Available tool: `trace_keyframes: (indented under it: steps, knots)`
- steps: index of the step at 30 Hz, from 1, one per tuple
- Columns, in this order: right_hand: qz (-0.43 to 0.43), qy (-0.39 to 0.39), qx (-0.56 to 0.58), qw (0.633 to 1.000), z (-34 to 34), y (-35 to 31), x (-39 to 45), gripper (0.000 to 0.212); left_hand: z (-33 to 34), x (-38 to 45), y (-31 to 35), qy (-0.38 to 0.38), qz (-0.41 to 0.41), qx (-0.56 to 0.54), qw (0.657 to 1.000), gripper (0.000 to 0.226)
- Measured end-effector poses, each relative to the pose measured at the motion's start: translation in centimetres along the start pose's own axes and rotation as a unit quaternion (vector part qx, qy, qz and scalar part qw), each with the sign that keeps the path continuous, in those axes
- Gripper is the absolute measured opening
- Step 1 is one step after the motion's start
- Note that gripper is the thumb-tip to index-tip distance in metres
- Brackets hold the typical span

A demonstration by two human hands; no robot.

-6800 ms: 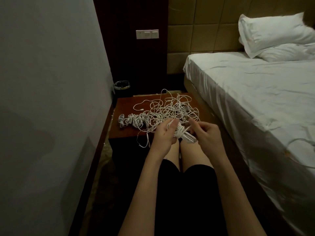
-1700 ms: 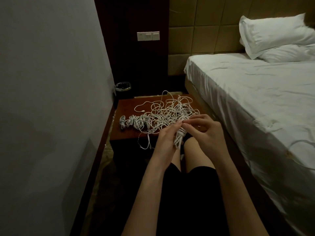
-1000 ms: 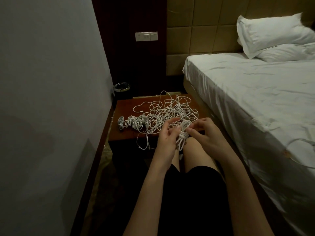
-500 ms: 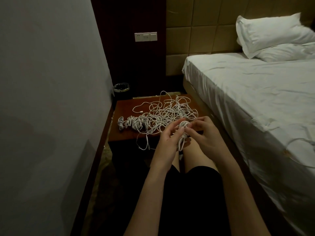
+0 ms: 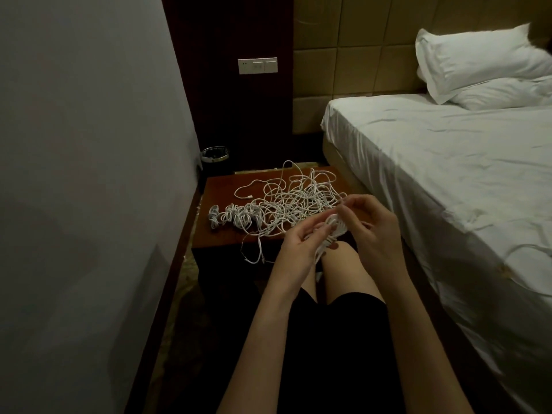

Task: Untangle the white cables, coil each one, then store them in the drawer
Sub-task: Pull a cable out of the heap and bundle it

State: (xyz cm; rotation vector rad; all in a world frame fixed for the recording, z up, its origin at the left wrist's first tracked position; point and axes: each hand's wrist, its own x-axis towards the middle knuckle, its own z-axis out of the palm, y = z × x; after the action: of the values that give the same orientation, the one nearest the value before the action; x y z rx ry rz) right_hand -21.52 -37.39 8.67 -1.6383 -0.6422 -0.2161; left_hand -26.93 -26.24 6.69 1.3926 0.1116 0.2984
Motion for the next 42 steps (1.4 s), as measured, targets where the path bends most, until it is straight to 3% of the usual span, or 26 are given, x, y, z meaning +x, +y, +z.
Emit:
trace_keyframes:
  steps: [4, 8, 10, 13, 20, 34, 39, 42]
  knots:
    - [0.132, -0.013, 0.046, 0.99, -0.5, 0.9, 0.1, 0.01, -0.4, 0.4, -0.1, 0.022, -0.034, -0.104, 0.994, 0.031]
    - [0.234, -0.125, 0.06, 0.962, 0.0, 1.4, 0.0, 0.011, -0.8, 0.6, -0.5, 0.05, -0.042, -0.123, 0.99, 0.037]
    - [0.231, -0.134, 0.074, 0.961, 0.4, 1.5, -0.1, 0.017, -1.0, 0.8, -0.8, 0.083, -0.031, -0.118, 0.989, 0.036]
    - [0.177, -0.083, 0.058, 0.979, 1.3, 1.8, -0.4, 0.023, -1.3, 1.0, -1.3, 0.127, -0.023, -0.128, 0.983, 0.028]
    - [0.118, -0.016, 0.04, 0.992, 3.7, 3.0, 0.0, 0.023, -2.8, 1.8, -1.4, 0.156, -0.052, -0.149, 0.975, 0.018]
    - [0.164, -0.07, 0.096, 0.979, 11.2, 4.4, 3.5, 0.019, -10.6, 4.2, -0.9, 0.222, -0.076, -0.049, 0.971, 0.025]
    - [0.182, -0.092, 0.11, 0.973, 14.7, 5.5, 5.8, 0.018, -14.1, 6.2, -0.7, 0.228, -0.103, -0.058, 0.967, 0.016]
    - [0.196, -0.12, 0.116, 0.966, 16.5, 6.7, 6.9, 0.02, -15.1, 7.7, -1.1, 0.233, -0.116, -0.05, 0.964, 0.024]
